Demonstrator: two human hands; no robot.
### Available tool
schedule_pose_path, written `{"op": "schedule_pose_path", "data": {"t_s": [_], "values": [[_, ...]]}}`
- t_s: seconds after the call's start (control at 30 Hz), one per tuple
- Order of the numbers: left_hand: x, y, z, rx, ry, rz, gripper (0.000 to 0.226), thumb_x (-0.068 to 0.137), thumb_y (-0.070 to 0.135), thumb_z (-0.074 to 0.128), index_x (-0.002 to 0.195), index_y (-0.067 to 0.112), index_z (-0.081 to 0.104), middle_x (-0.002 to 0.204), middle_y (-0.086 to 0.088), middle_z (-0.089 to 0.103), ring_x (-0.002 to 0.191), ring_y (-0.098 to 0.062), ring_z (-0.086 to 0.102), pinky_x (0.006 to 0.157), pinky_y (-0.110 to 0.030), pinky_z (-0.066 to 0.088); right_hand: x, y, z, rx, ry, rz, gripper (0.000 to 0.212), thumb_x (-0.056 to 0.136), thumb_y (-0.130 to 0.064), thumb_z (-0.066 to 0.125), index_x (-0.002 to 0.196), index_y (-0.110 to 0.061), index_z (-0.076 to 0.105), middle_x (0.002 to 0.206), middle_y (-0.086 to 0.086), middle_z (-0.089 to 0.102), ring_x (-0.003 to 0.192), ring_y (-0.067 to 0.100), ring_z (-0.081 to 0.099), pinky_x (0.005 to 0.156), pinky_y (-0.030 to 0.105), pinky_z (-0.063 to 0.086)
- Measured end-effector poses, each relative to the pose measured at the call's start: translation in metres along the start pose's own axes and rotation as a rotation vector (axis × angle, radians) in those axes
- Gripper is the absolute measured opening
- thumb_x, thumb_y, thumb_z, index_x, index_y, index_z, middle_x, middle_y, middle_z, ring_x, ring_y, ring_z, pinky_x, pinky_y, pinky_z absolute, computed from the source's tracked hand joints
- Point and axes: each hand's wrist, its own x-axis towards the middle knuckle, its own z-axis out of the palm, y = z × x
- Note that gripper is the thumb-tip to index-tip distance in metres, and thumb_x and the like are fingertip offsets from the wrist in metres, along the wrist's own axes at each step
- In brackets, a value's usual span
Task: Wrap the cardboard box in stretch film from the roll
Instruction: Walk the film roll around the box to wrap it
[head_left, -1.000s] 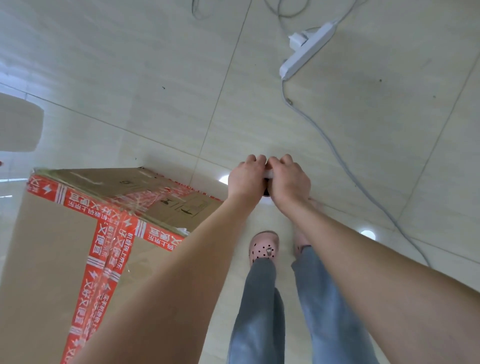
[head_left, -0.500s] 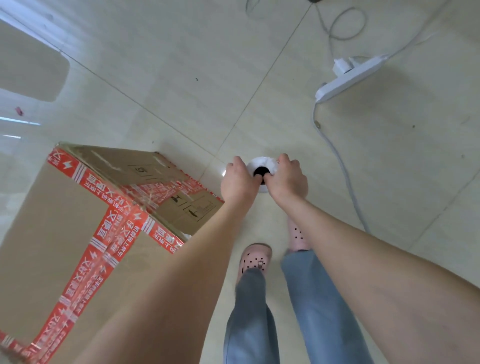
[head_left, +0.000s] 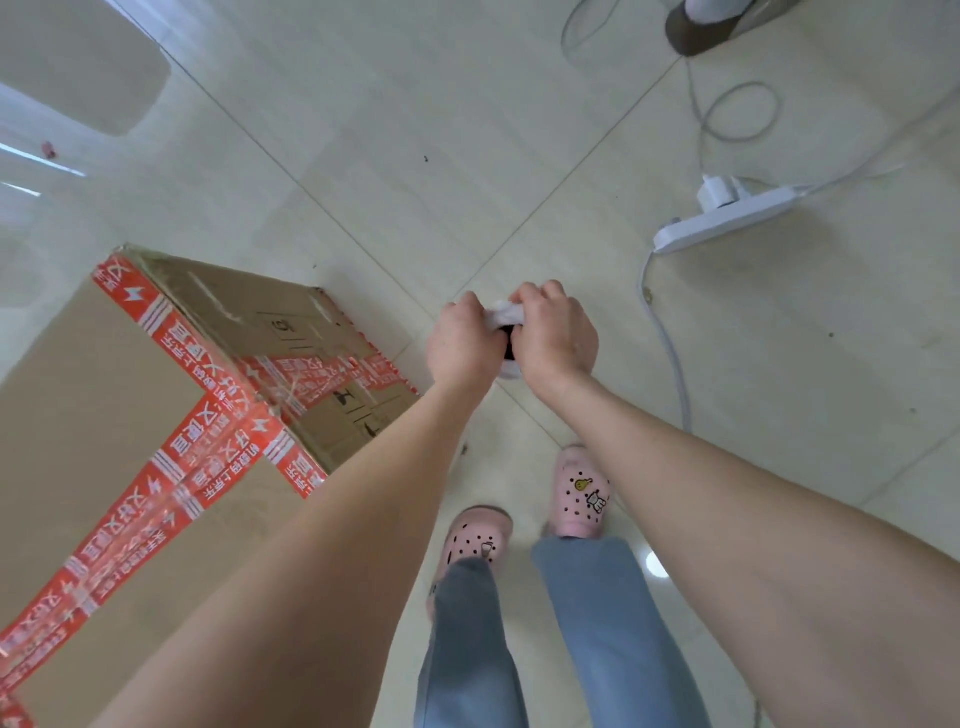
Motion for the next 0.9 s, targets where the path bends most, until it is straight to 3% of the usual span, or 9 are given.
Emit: {"op": "schedule_pose_path", "data": {"t_s": [0.2,0.4,0.57,0.73,0.9], "values": [[0.013,-0.01,-0.019,-0.255,0.013,-0.325,0.033,0.085,0.021,0.061,0.111,0.003,0.05,0.111,-0.015,0.062,0.099,-0.033,0.063,0.075,-0.034,0.05,0.002,-0.018,0.007,0.085,-0.123,0.126,0.032,0.089,-0.029,0.058,0.118,-0.019,0.049,0.117,0.008,0.056,0.104,0.031,0.057,0.072,0.031,0.038],[0.014,-0.013,-0.026,0.006,0.037,-0.005,0.034,0.086,0.016,0.058,0.117,0.009,0.047,0.116,-0.011,0.048,0.096,-0.033,0.057,0.065,-0.033,0.038,0.007,-0.033,0.013,0.086,-0.156,0.13,0.033,0.088,-0.028,0.058,0.117,-0.016,0.049,0.118,0.01,0.055,0.107,0.032,0.057,0.076,0.032,0.039],[0.036,-0.009,-0.034,0.247,-0.077,0.199,0.034,0.086,0.013,0.053,0.119,0.019,0.057,0.112,-0.008,0.053,0.095,-0.032,0.059,0.063,-0.033,0.036,0.019,-0.034,0.014,-0.036,-0.166,0.102,0.028,0.082,-0.026,0.059,0.106,-0.015,0.051,0.108,0.008,0.058,0.097,0.031,0.059,0.068,0.031,0.037],[0.062,-0.01,-0.05,0.21,-0.077,0.165,0.023,0.084,0.01,0.051,0.106,0.011,0.057,0.103,-0.009,0.056,0.09,-0.032,0.059,0.06,-0.032,0.034,0.037,-0.055,0.012,-0.2,-0.097,-0.046,0.018,0.082,-0.024,0.056,0.099,-0.019,0.055,0.104,0.006,0.057,0.089,0.031,0.06,0.065,0.03,0.035],[0.089,-0.02,-0.074,0.038,-0.026,0.015,0.022,0.08,0.015,0.056,0.102,0.013,0.056,0.099,-0.008,0.06,0.08,-0.027,0.053,0.061,-0.03,0.035,0.062,-0.092,0.012,-0.292,-0.074,-0.155,0.026,0.084,-0.017,0.053,0.108,-0.026,0.058,0.111,0.004,0.056,0.094,0.031,0.06,0.067,0.029,0.035]]}}
